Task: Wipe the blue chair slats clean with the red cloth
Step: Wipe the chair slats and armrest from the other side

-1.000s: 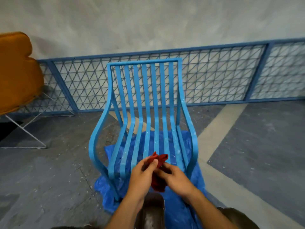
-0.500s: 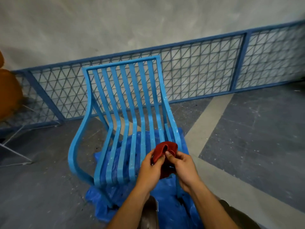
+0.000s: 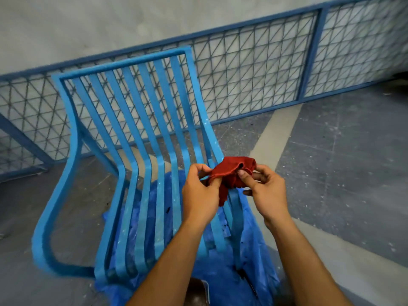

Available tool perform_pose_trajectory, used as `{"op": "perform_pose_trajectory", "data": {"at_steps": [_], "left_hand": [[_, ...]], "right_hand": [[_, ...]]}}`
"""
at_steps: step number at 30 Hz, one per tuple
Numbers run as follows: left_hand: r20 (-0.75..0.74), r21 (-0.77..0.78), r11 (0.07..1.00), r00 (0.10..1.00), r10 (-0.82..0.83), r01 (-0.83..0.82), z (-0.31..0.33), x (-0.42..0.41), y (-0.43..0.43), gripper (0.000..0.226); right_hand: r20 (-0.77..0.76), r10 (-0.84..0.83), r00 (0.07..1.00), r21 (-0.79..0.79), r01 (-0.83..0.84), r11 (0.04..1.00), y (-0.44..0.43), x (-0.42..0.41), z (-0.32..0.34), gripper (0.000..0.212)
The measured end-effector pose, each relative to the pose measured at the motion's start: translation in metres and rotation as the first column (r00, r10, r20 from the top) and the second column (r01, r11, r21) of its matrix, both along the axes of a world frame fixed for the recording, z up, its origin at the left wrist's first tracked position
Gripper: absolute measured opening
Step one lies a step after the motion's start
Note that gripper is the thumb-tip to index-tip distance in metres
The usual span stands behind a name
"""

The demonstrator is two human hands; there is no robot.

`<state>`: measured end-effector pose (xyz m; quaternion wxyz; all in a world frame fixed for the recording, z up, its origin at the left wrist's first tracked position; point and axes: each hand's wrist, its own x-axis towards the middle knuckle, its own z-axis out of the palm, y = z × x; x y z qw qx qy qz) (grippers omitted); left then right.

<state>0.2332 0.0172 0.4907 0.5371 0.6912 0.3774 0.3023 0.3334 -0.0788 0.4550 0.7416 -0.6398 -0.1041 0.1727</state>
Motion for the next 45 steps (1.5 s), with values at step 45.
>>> {"op": "perform_pose_trajectory", "data": {"at_steps": [45], "left_hand": [[-0.083, 0.467, 0.881, 0.996, -0.033, 0.068, -0.061, 0.036, -0.017, 0.048]], "right_hand": [[-0.066, 0.133, 0.989, -0.320, -0.147, 0.936, 0.022, 0.040, -0.014, 0.085]]}}
